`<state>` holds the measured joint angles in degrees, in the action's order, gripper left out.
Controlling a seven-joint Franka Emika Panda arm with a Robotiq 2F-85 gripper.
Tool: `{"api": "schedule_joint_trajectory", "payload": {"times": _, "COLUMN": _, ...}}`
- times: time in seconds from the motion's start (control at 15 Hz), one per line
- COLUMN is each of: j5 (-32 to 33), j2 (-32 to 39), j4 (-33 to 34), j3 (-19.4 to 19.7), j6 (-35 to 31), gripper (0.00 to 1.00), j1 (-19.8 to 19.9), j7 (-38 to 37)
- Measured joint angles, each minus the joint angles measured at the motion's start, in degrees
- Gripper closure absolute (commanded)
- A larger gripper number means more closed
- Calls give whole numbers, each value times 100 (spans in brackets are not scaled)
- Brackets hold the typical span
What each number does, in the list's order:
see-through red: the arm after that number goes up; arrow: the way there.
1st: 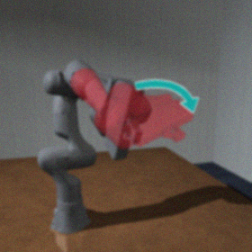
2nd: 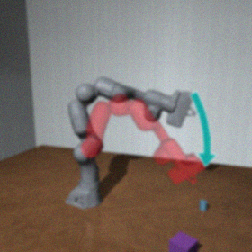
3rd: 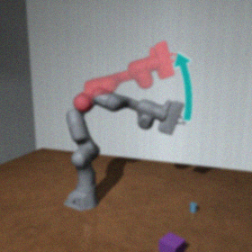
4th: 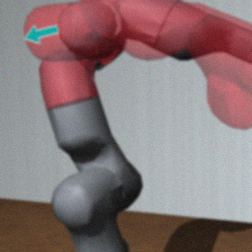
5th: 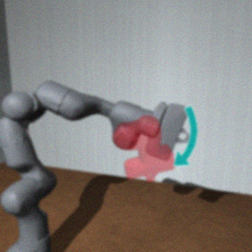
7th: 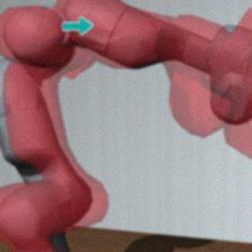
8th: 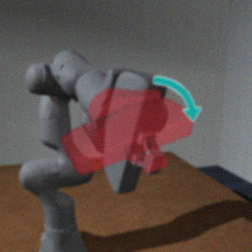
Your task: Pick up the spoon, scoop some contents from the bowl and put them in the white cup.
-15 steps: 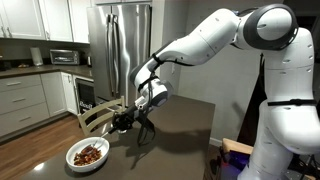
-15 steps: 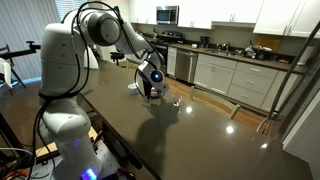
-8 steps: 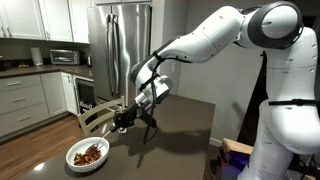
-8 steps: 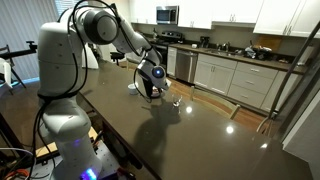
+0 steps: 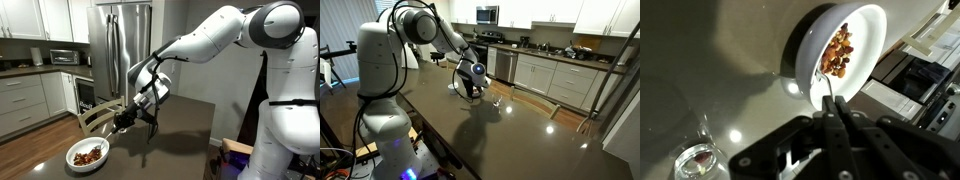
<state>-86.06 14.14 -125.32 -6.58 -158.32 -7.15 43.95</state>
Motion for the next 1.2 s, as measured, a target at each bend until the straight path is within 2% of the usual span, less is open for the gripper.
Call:
{"api": "schedule_joint_trajectory", "payload": {"times": 0.4, "j5": 414, "j2": -56, "j4": -1, "j3": 0, "j6": -413, "gripper": 96, "j1": -105, "j7": -77}}
{"api": "schedule_joint_trajectory", "payload": {"times": 0.87, "j5": 1204, "j2": -62, "j4": -14, "j3": 25, "j6": -980, "gripper": 96, "j1": -287, "j7": -398}}
{"api": "schedule_joint_trajectory", "payload": {"times": 1.2, "j5": 1635, "j2": -63, "j4": -19, "j3": 40, "j6": -991, "gripper": 96, "j1": -296, "j7": -749}}
